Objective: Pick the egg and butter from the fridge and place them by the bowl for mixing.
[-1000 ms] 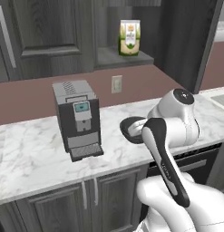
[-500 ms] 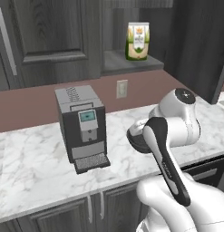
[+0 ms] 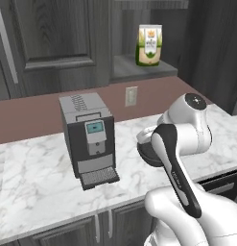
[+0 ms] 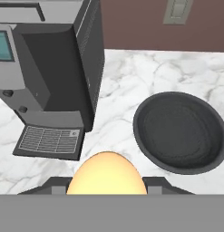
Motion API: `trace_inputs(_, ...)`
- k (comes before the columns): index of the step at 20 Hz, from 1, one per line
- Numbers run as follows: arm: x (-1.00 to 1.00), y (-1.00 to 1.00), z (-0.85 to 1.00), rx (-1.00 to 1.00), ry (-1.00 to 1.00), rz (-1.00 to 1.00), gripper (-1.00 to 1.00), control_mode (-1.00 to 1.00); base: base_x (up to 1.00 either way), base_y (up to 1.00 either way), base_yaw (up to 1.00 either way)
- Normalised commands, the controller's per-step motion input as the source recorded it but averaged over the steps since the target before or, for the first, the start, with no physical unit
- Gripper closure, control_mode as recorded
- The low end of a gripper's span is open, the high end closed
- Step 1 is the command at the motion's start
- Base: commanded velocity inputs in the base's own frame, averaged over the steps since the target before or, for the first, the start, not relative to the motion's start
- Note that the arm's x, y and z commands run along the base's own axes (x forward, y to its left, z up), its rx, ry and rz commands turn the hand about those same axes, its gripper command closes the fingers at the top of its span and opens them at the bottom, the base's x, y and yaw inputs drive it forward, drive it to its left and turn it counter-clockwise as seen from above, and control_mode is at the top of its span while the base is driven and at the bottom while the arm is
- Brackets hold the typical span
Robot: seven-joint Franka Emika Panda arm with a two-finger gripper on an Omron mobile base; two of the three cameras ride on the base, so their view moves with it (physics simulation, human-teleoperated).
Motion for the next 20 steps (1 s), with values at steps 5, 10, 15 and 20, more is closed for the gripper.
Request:
trace_inputs(5,0.0,0.0,0.0,0.0,0.0,0.0,1.0,1.0,0.01,0.01,0.0)
trace_inputs(10,0.0,0.0,0.0,0.0,0.0,0.0,1.0,1.0,0.0,0.0,0.0)
trace_inputs(15,0.0,0.0,0.0,0.0,0.0,0.0,1.0,1.0,0.0,0.0,0.0)
trace_inputs(20,0.0,0.0,0.0,0.0,0.0,0.0,1.0,1.0,-0.01,0.03,0.0)
